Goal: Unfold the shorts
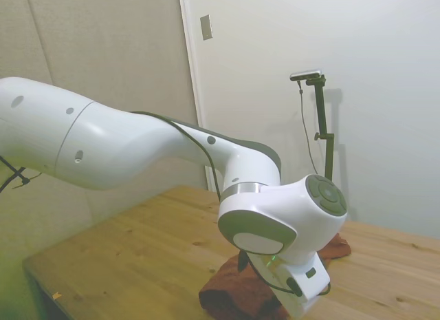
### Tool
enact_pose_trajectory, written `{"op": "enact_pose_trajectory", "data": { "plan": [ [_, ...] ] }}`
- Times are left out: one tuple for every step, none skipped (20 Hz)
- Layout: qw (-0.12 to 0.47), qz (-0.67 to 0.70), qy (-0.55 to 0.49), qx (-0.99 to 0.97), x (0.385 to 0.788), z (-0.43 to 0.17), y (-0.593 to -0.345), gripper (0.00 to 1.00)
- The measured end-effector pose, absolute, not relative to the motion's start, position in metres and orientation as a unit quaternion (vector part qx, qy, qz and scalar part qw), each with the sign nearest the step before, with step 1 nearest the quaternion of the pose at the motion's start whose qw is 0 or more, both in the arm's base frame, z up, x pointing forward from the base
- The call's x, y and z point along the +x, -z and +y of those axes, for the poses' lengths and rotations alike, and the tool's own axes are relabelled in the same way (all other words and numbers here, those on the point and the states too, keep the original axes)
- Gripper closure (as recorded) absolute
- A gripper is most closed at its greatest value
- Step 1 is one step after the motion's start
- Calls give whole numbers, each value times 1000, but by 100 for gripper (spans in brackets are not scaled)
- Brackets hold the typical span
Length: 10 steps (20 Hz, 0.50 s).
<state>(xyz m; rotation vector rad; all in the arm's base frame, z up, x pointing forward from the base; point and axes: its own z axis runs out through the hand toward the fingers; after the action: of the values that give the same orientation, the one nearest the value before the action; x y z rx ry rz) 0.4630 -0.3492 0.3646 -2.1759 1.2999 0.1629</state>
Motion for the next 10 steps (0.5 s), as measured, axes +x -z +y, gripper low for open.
{"op": "enact_pose_trajectory", "data": {
  "plan": [
    [300, 484, -66, -820, 463, -346, -364, 0],
    [302, 480, -70, -821, 464, -344, -363, 0],
    [303, 479, -72, -821, 464, -343, -361, 100],
    [303, 479, -75, -821, 465, -342, -359, 100],
    [302, 480, -77, -820, 465, -342, -355, 100],
    [302, 481, -80, -819, 464, -343, -352, 100],
    [303, 481, -81, -819, 464, -344, -349, 100],
    [303, 481, -82, -819, 463, -345, -347, 100],
    [303, 480, -81, -819, 462, -346, -347, 100],
    [303, 480, -81, -819, 462, -346, -347, 100]
  ]
}}
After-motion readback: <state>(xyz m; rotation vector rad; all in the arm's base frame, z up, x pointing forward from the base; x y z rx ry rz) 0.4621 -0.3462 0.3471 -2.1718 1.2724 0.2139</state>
